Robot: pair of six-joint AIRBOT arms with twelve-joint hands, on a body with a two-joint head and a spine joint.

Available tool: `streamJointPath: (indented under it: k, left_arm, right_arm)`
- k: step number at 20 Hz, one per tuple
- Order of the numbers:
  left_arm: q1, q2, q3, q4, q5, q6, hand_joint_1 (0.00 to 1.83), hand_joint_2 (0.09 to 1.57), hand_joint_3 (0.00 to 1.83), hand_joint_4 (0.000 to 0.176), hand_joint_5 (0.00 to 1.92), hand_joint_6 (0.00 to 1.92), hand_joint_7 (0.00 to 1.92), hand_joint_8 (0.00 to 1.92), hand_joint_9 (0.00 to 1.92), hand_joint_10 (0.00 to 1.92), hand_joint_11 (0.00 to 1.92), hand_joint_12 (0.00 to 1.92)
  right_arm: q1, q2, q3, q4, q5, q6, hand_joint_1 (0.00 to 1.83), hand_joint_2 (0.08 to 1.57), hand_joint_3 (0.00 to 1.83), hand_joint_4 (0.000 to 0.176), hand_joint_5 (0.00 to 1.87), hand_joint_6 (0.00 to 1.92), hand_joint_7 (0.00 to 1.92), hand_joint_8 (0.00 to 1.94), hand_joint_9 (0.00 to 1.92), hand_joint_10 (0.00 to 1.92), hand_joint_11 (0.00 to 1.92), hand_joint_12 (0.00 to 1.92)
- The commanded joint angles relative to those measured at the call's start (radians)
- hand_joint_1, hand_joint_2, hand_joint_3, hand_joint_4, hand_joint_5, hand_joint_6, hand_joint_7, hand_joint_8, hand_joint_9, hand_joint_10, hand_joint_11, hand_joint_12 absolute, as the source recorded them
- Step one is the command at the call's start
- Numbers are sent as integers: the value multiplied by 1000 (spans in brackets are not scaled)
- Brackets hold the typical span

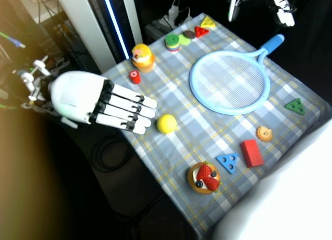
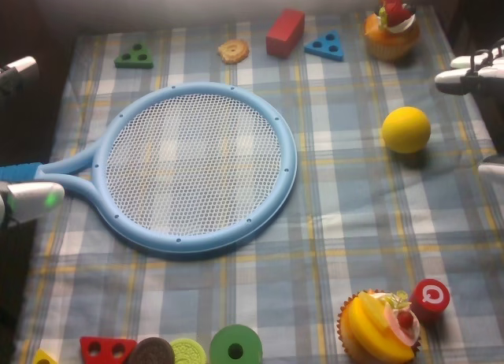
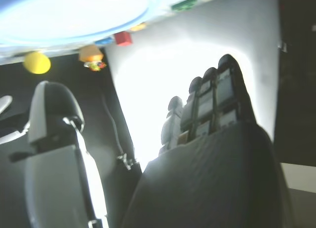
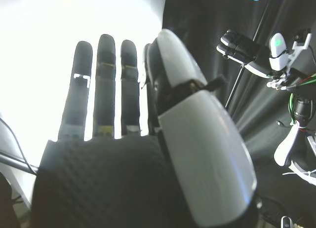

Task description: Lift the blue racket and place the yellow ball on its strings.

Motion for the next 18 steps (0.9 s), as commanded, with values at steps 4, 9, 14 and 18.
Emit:
streamJointPath:
  k: [4,9,14,18]
  left_arm:
    - [-4,3,-6,6,-98,11,701,953,1,176,95,0,152,0,201,0,0,687]
    - [-16,-1,-27,-129,-52,360,795,885,0,176,4,0,112,0,168,6,0,464]
    - [-46,-44,30,-260,49,606,780,910,3,176,0,0,21,1,133,1,0,313]
    - [-99,-62,89,-323,165,741,866,914,1,176,0,0,0,0,75,2,0,85]
  right_arm:
    - [13,-1,3,20,115,8,837,1146,2,33,414,1,407,2,404,3,243,436]
    - [15,-5,-3,20,107,15,824,1156,3,24,428,1,422,4,434,10,282,474]
    - [14,-8,-6,20,102,19,874,1166,3,23,433,3,430,5,438,7,278,482]
    - [14,-20,-5,13,94,19,820,1169,0,33,431,0,433,2,461,3,334,432]
